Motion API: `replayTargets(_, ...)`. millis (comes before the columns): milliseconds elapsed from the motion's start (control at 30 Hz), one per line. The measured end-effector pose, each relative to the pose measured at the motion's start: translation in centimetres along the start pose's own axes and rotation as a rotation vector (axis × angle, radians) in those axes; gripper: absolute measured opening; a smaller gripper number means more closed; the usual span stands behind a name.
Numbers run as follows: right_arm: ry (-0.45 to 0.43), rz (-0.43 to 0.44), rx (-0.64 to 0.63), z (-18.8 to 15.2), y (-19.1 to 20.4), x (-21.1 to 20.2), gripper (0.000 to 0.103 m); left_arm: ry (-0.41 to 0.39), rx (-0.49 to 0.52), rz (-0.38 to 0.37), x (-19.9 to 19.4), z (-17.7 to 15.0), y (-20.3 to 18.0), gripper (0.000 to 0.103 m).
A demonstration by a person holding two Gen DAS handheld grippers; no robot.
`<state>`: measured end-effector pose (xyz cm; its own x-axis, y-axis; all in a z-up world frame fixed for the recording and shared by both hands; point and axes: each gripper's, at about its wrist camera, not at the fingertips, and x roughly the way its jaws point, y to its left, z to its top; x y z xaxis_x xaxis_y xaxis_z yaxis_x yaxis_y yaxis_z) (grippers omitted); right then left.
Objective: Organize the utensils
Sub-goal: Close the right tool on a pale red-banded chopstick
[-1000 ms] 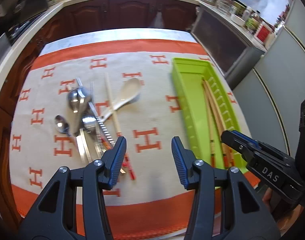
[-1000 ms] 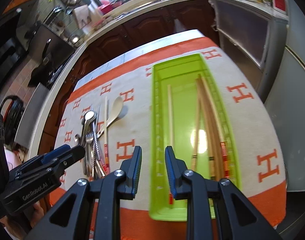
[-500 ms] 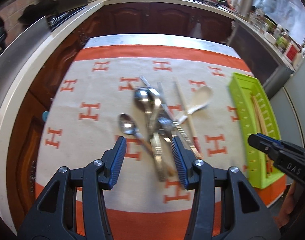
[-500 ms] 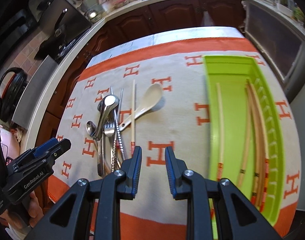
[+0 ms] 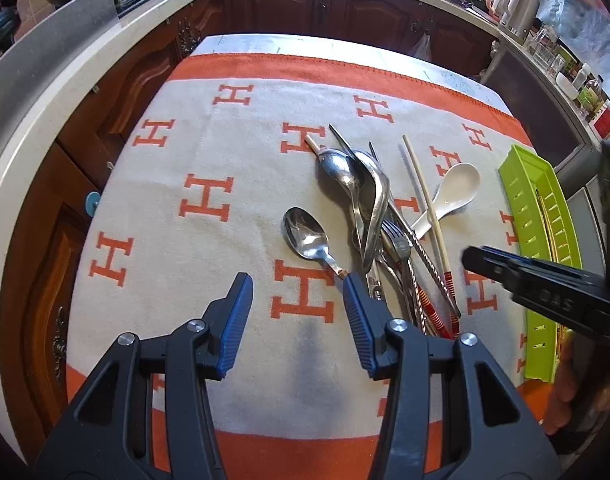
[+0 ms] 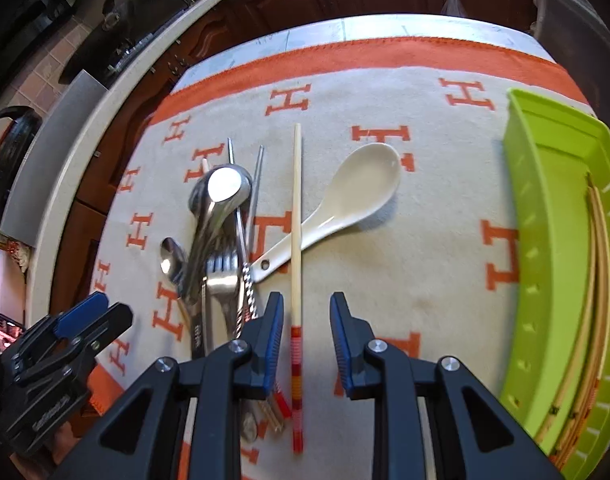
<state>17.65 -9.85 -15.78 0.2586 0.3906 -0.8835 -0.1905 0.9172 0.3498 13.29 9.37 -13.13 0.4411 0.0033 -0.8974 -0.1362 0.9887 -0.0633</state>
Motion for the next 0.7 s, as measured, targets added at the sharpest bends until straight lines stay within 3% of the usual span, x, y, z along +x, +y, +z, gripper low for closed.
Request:
replayTargets(233,0.004,-0.052,-0.063,0.6,1.0,1.5,0.023,0.02,0.002,-0.032,1.1,0.6,-0.3,0.044)
replayTargets(400,-0.024,-0.117,-0.108,0.8,1.5,1.8,0.006,0.046,-0.022,-0.063,2.0,1.1,0.0,0.044)
replayTargets(700,-0.05,-0.041,-0.048,0.3,0.1,0.5,0.006,0.047,-0.016,-0.152,2.7,2.7,-0.8,0.044)
